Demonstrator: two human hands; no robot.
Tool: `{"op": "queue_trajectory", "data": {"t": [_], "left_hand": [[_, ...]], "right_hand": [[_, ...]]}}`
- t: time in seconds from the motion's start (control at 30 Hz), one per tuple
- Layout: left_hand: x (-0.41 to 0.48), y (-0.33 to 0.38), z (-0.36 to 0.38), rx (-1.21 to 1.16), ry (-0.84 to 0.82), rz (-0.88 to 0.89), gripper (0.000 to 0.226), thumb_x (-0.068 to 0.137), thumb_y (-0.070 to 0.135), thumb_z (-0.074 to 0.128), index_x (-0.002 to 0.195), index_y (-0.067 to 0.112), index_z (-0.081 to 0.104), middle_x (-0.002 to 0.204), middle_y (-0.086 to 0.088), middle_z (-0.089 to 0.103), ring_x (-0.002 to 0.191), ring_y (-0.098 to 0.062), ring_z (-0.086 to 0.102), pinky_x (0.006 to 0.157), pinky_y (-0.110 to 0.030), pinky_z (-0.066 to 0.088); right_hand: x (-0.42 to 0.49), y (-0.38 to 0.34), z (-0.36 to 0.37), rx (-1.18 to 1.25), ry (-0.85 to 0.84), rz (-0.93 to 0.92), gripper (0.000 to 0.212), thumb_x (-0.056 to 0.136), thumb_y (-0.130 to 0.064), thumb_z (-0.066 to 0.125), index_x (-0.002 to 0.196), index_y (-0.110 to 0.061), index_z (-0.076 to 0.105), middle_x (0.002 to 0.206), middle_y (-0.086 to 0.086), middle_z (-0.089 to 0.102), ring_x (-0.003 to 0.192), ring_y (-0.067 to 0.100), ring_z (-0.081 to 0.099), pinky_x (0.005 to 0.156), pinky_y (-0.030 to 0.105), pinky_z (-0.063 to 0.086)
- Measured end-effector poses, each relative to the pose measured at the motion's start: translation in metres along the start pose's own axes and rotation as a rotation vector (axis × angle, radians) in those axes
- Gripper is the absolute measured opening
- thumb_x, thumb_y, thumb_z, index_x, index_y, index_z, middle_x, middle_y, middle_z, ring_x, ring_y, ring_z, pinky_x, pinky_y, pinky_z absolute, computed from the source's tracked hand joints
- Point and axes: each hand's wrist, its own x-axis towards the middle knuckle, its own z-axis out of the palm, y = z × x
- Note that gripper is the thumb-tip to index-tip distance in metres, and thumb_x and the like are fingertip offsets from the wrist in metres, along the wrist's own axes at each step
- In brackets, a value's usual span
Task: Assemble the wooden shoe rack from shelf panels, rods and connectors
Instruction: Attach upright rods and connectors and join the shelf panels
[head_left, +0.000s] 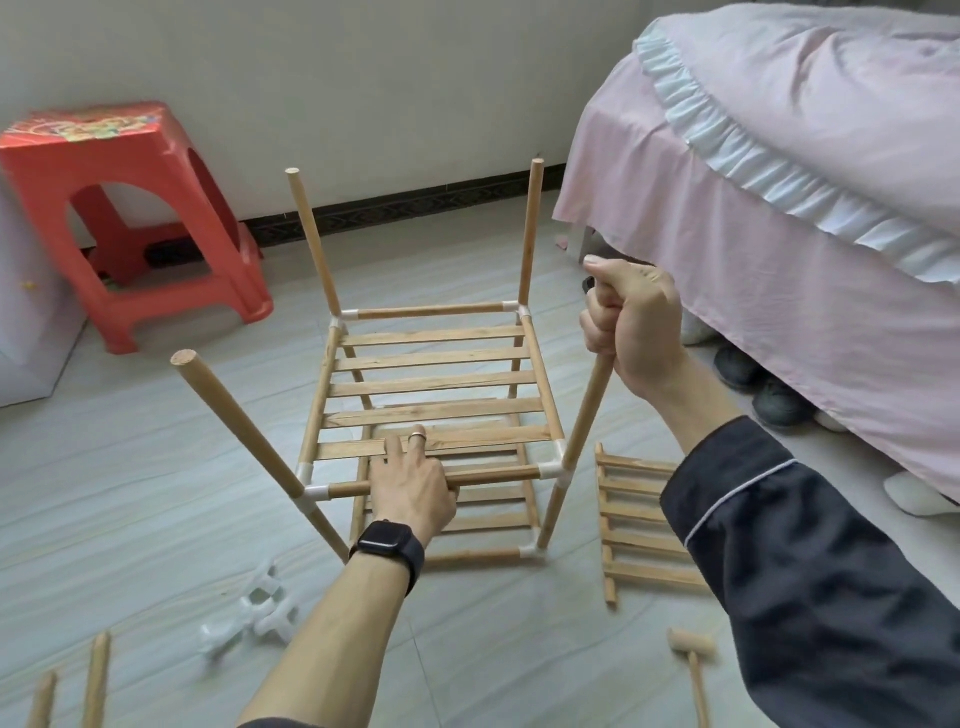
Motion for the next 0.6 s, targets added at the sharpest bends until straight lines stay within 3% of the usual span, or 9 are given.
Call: {"op": "queue_trajectory", "data": {"t": [0.2,0.37,0.43,0.5,0.6], "left_hand": [[0.016,-0.004,0.018,-0.091,0.204,0.045,0.028,0.092,0.033,0.054,0.105,0.021,0.076,0.145,-0.01,0.043,0.13,-0.028,0.039,0.102,-0.04,0.039],[0.017,-0.007,0.02,-0.121,0.193,0.05,0.025,0.09,0.028,0.055,0.104,0.023,0.075,0.151,-0.009,0.036,0.136,-0.028,0.032,0.104,-0.037,0.036],[0.014,-0.008,0.017,-0.093,0.14,0.042,0.026,0.091,0.026,0.053,0.107,0.024,0.074,0.156,-0.008,0.03,0.139,-0.028,0.027,0.103,-0.04,0.037],[0.01,-0.006,0.014,-0.096,0.1,0.012,0.029,0.092,0.024,0.052,0.116,0.022,0.069,0.158,-0.007,0.026,0.141,-0.028,0.023,0.101,-0.044,0.042],[0.009,-0.001,0.009,-0.09,0.11,0.009,0.044,0.096,0.022,0.048,0.139,0.015,0.043,0.151,-0.007,0.035,0.139,-0.027,0.029,0.094,-0.041,0.05]], "right_hand": [[-0.014,0.008,-0.008,-0.009,0.218,-0.152,0.057,0.098,-0.023,0.049,0.043,-0.028,0.032,0.041,-0.011,0.024,0.035,0.013,0.021,0.043,0.021,0.02],[-0.01,0.012,0.014,-0.187,0.377,-0.209,0.052,0.1,-0.028,0.046,0.053,-0.014,0.028,0.047,0.002,0.027,0.045,0.025,0.027,0.046,0.039,0.024],[-0.013,0.015,0.026,-0.253,0.376,-0.225,0.052,0.102,-0.028,0.045,0.055,-0.008,0.033,0.047,0.003,0.029,0.046,0.025,0.03,0.047,0.042,0.025],[-0.016,0.016,0.031,-0.253,0.332,-0.221,0.052,0.103,-0.028,0.045,0.054,-0.014,0.034,0.047,0.0,0.03,0.045,0.02,0.029,0.046,0.037,0.025],[-0.015,0.01,0.021,-0.087,0.187,-0.14,0.055,0.105,-0.022,0.046,0.052,-0.023,0.032,0.046,-0.007,0.028,0.041,0.011,0.026,0.042,0.023,0.026]]}}
